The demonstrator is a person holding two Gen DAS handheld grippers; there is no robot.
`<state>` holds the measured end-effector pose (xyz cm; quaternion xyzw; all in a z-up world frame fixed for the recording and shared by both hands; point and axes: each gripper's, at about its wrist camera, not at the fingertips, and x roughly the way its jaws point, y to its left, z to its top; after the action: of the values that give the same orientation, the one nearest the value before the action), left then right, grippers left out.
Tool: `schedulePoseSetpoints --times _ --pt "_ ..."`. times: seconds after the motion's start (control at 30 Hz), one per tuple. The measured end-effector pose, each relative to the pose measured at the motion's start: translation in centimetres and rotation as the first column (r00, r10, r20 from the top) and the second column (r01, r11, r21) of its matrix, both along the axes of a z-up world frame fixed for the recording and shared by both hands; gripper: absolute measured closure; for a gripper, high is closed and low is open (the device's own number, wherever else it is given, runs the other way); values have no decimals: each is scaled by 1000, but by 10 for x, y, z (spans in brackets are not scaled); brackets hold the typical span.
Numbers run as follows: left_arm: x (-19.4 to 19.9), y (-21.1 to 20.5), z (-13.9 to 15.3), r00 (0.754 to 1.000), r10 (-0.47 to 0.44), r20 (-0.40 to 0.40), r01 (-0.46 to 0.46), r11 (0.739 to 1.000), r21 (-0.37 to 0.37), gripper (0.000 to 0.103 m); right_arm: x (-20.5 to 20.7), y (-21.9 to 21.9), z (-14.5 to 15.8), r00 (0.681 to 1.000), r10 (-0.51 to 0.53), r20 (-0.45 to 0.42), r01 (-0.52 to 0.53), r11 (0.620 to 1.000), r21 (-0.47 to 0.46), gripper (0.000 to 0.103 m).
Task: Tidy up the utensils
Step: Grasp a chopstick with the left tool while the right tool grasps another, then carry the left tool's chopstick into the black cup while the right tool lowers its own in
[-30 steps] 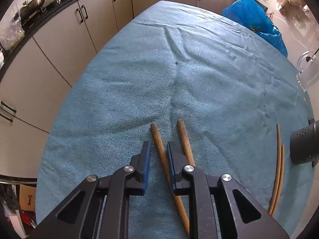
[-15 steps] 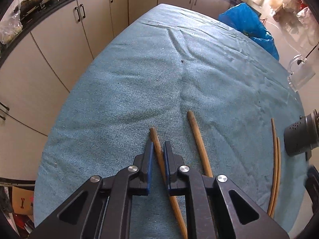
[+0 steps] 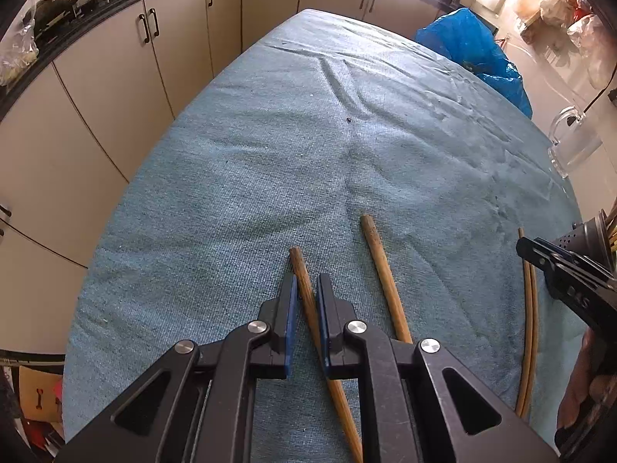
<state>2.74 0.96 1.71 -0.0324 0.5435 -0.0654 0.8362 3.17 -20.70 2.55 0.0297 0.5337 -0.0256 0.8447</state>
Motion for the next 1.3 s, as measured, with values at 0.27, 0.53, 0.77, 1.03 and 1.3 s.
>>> schedulePoseSetpoints --times 0.27,0.53,0.77,1.03,1.3 --pt "-1 -3 0 1000 0 7 0 1000 10 93 5 -4 -10 999 4 -40 -3 1000 24 96" --pt "-3 -2 10 1000 -15 9 16 998 -65 95 -18 9 12 997 43 59 -52 985 163 97" --pt "-24 -8 67 986 -38 161 54 994 -93 96 -75 11 82 947 52 318 -116 976 185 97" --pt "-66 -20 137 929 -71 365 118 987 -110 96 -137 4 131 851 -5 526 -124 970 209 97" --pt "-90 -29 159 902 -110 417 161 983 -90 97 -169 6 141 816 -10 578 -121 975 187 97"
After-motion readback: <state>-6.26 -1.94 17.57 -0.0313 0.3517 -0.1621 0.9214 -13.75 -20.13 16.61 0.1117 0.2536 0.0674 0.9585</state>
